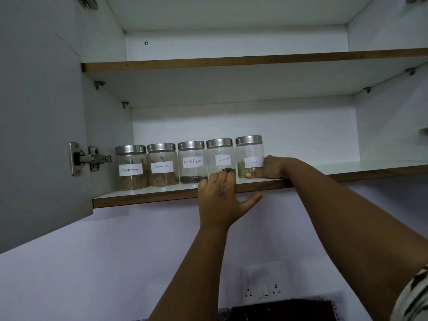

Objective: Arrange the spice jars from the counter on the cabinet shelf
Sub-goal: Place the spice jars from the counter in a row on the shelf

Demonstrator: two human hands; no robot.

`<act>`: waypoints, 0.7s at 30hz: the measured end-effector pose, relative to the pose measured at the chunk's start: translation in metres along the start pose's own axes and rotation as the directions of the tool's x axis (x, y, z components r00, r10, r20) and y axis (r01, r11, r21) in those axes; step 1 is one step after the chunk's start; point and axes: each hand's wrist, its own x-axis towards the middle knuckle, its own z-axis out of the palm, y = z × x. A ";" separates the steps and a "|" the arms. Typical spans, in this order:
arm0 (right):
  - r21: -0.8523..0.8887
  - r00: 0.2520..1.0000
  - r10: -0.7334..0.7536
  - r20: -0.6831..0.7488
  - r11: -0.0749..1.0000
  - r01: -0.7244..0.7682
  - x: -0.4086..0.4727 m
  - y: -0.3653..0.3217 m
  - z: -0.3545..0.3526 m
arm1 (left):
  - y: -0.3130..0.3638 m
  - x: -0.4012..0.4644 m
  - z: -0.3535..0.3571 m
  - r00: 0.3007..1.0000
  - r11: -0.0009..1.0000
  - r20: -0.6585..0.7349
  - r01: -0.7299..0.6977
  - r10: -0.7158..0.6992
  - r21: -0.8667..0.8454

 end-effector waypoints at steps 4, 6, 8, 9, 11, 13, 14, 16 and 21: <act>0.008 1.000 0.021 -0.021 1.000 -0.021 0.001 0.002 0.002 | -0.002 -0.002 0.004 1.000 1.000 -0.015 -0.003 0.003 -0.001; 0.028 0.999 0.029 -0.032 0.999 -0.028 -0.001 0.002 0.002 | -0.003 -0.002 0.005 1.000 1.000 -0.017 -0.024 0.024 0.009; 0.030 0.999 0.034 -0.038 0.999 -0.033 -0.003 0.001 0.002 | -0.003 -0.001 0.003 1.000 1.000 -0.017 -0.021 0.021 0.014; 0.036 0.999 0.037 -0.040 0.999 -0.036 -0.004 0.001 0.001 | -0.002 0.000 0.001 1.000 1.000 -0.013 -0.006 0.006 0.007; 0.040 0.999 0.037 -0.033 0.999 -0.036 -0.007 -0.001 0.001 | 0.001 0.002 -0.002 1.000 1.000 -0.009 0.027 -0.027 -0.003; 0.033 0.999 0.029 -0.018 0.999 -0.029 -0.007 -0.002 0.001 | 0.003 0.002 -0.001 0.999 0.999 -0.016 0.043 -0.043 0.000; 0.036 0.999 0.027 -0.018 0.999 -0.026 -0.008 -0.003 0.001 | 0.003 0.002 0.001 0.999 0.999 -0.021 0.041 -0.041 0.005; 0.046 0.999 0.029 -0.022 0.999 -0.028 -0.010 -0.003 0.001 | 0.002 0.002 0.001 0.999 0.999 -0.014 0.036 -0.036 0.008; 0.043 0.999 0.031 -0.037 0.999 -0.030 -0.015 -0.005 0.001 | 0.003 0.002 -0.003 0.999 0.998 0.012 0.038 -0.038 0.043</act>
